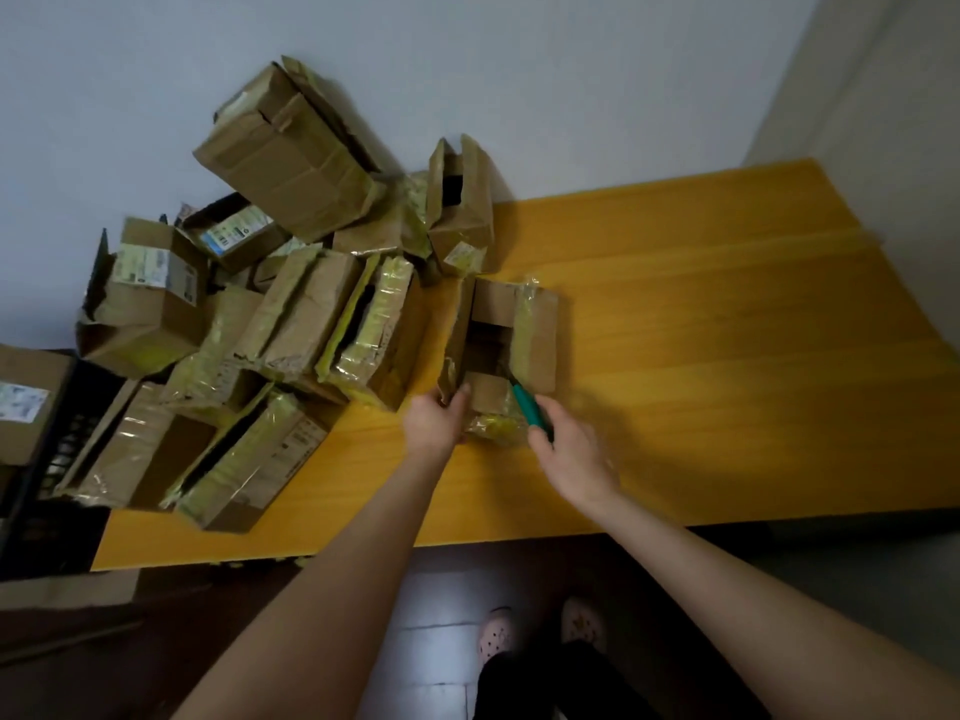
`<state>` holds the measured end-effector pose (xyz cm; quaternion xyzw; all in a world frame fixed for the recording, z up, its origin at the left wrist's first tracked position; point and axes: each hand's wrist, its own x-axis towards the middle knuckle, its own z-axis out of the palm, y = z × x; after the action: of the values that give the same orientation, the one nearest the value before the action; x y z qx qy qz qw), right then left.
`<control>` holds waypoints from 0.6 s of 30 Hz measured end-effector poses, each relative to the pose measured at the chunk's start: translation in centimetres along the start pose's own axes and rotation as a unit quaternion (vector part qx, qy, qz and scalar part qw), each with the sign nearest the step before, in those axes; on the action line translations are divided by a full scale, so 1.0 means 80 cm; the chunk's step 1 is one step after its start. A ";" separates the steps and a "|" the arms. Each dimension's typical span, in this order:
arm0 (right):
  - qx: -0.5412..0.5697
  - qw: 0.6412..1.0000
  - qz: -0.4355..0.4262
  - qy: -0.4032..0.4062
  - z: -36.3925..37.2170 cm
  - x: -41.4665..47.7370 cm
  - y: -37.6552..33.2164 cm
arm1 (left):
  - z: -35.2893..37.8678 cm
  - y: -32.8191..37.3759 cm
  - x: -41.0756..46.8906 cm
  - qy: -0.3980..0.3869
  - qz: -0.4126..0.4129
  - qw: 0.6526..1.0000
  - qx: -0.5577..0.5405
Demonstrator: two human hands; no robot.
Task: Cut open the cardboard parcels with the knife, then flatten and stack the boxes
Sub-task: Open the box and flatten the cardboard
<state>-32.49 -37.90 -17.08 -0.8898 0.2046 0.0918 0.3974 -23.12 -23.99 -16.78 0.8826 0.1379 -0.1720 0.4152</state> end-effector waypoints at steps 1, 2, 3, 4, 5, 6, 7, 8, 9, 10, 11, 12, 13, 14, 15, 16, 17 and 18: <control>-0.022 1.000 -0.013 -0.003 0.000 -0.007 0.004 | 0.001 -0.002 -0.002 0.002 -0.010 1.000 -0.024; -0.040 0.999 -0.023 -0.008 0.000 -0.013 0.007 | 0.001 -0.003 -0.003 0.004 -0.018 0.999 -0.046; -0.057 0.998 -0.029 -0.012 -0.001 -0.018 0.009 | 0.000 -0.003 -0.002 0.005 -0.027 0.997 -0.068; -0.074 0.997 -0.032 -0.013 -0.003 -0.021 0.009 | -0.002 -0.002 -0.001 0.002 -0.041 0.995 -0.094; -0.094 0.995 -0.036 -0.014 -0.003 -0.021 0.008 | -0.004 -0.002 0.002 -0.001 -0.059 0.990 -0.124; -0.116 0.992 -0.039 -0.017 -0.004 -0.021 0.006 | -0.007 -0.001 0.004 -0.007 -0.080 0.984 -0.156; -0.135 0.990 -0.043 -0.019 -0.005 -0.021 0.003 | -0.010 0.000 0.006 -0.017 -0.100 0.976 -0.191; -0.142 0.989 -0.045 -0.020 -0.005 -0.022 -0.002 | -0.013 0.001 0.006 -0.028 -0.115 0.969 -0.219; -0.135 0.990 -0.046 -0.016 -0.003 -0.023 -0.004 | -0.015 0.001 0.005 -0.036 -0.124 0.962 -0.241; -0.113 0.993 -0.044 -0.011 -0.001 -0.025 -0.007 | -0.017 0.001 0.000 -0.038 -0.131 0.955 -0.263; -0.081 0.996 -0.040 -0.005 0.002 -0.025 -0.009 | -0.018 0.000 -0.008 -0.033 -0.142 0.948 -0.282; -0.043 0.998 -0.034 0.002 0.005 -0.025 -0.011 | -0.019 -0.002 -0.019 -0.030 -0.159 0.942 -0.293; -0.006 0.999 -0.030 0.011 0.009 -0.024 -0.013 | -0.019 -0.008 -0.031 -0.035 -0.171 0.940 -0.291; 0.025 0.999 -0.028 0.021 0.013 -0.024 -0.014 | -0.016 -0.016 -0.042 -0.055 -0.173 0.943 -0.279; 0.049 0.998 -0.029 0.028 0.017 -0.023 -0.017 | -0.013 -0.022 -0.053 -0.089 -0.164 0.948 -0.257; 0.066 0.997 -0.031 0.030 0.019 -0.022 -0.020 | -0.010 -0.026 -0.063 -0.133 -0.149 0.952 -0.233; 0.074 0.996 -0.035 0.026 0.021 -0.022 -0.022 | -0.006 -0.028 -0.071 -0.174 -0.129 0.953 -0.214; 0.077 0.996 -0.042 0.016 0.023 -0.022 -0.023 | -0.002 -0.028 -0.074 -0.202 -0.107 0.951 -0.208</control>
<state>-33.27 -34.88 -16.47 -0.8657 0.1799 0.0446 0.4650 -29.31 -23.06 -15.75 0.7038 0.1772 -0.3577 0.5877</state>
